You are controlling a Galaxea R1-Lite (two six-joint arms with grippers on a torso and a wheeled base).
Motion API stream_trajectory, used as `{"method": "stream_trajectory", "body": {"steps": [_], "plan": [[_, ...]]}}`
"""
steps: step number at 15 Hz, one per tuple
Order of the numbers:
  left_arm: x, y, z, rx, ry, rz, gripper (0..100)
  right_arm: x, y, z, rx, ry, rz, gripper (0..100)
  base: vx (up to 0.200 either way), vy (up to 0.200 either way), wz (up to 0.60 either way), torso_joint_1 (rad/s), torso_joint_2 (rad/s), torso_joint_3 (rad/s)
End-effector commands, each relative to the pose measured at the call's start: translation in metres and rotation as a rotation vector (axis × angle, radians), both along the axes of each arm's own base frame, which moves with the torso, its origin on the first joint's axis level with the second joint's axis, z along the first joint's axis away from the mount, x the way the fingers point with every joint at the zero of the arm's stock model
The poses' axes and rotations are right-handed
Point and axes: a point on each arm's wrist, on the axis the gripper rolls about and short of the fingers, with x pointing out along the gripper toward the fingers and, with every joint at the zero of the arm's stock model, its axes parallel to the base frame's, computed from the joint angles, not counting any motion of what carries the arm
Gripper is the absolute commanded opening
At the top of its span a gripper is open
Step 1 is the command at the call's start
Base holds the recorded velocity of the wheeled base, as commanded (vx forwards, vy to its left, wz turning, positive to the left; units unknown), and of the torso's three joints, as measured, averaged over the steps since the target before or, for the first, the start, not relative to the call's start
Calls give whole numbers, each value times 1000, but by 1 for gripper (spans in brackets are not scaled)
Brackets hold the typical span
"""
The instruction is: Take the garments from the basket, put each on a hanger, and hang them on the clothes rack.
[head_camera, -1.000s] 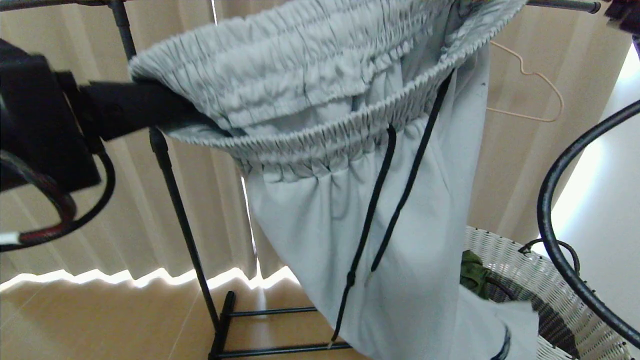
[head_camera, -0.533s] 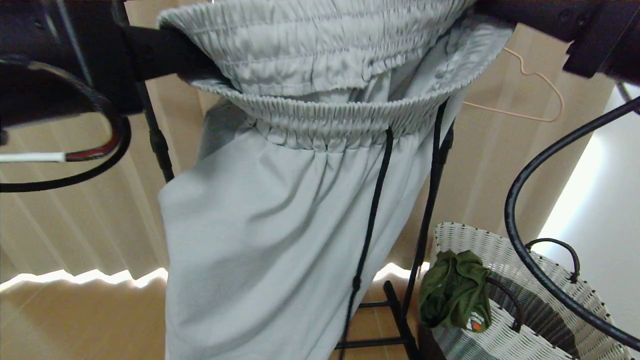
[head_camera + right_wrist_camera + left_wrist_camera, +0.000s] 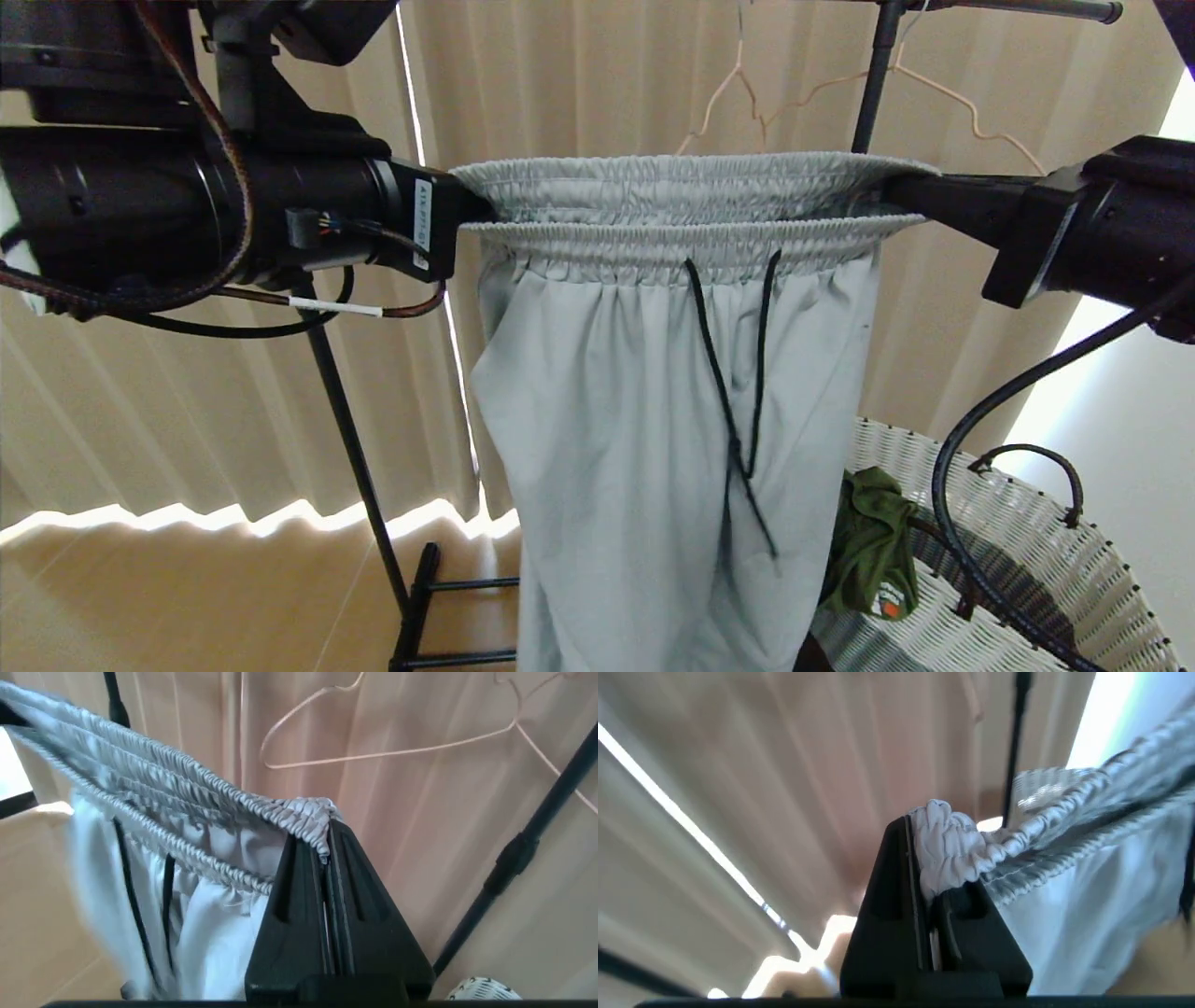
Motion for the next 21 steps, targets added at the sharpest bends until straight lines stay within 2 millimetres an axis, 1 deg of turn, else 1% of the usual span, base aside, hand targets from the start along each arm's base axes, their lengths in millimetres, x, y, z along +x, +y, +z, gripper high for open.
{"method": "stream_trajectory", "body": {"steps": [1, 4, 9, 11, 12, 13, 14, 17, 18, 19, 21], "plan": [[7, -3, -6, 10, 19, 13, 0, 0, -3, 0, 5, 0, -9, 0, 0, 0, 0, 0, 0, 0], [6, -2, -11, 20, 31, 21, 0, 1, -4, -3, 53, 4, -16, 0, 0, 0, 0, 0, 0, 0], [6, -3, 0, -8, -17, 12, 0, 1, -5, 0, 72, -23, -22, 0, 0, 0, 0, 0, 0, 0], [9, -7, 7, -58, -97, 6, 0, -10, -11, 6, 78, -42, -20, 0, 0, 0, 0, 0, 0, 0], [12, -10, 6, -68, -109, 2, 0, -12, -12, 7, 74, -39, -20, 0, 0, 0, 0, 0, 0, 0], [22, -19, 1, -84, -131, 1, 0, -21, -17, 9, 49, -23, -21, 0, 0, 0, 0, 0, 0, 0], [28, -23, -1, -86, -134, 2, 0, -29, -21, 11, 42, -13, -18, 0, 0, 0, 0, 0, 0, 0], [41, -30, -4, -84, -129, 7, 0, -54, -31, 14, 34, 2, 10, 0, 0, 0, 0, 0, 0, 0], [42, -30, -3, -86, -129, 7, 0, -58, -31, 15, 33, 4, 23, 0, 0, 0, 0, 0, 0, 0], [44, -32, -6, -82, -124, 7, 0, -68, -30, 14, 26, 17, 58, 0, 0, 0, 0, 0, 0, 0], [46, -34, -8, -78, -118, 5, 0, -70, -30, 13, 21, 26, 68, 0, 0, 0, 0, 0, 0, 0]]}}
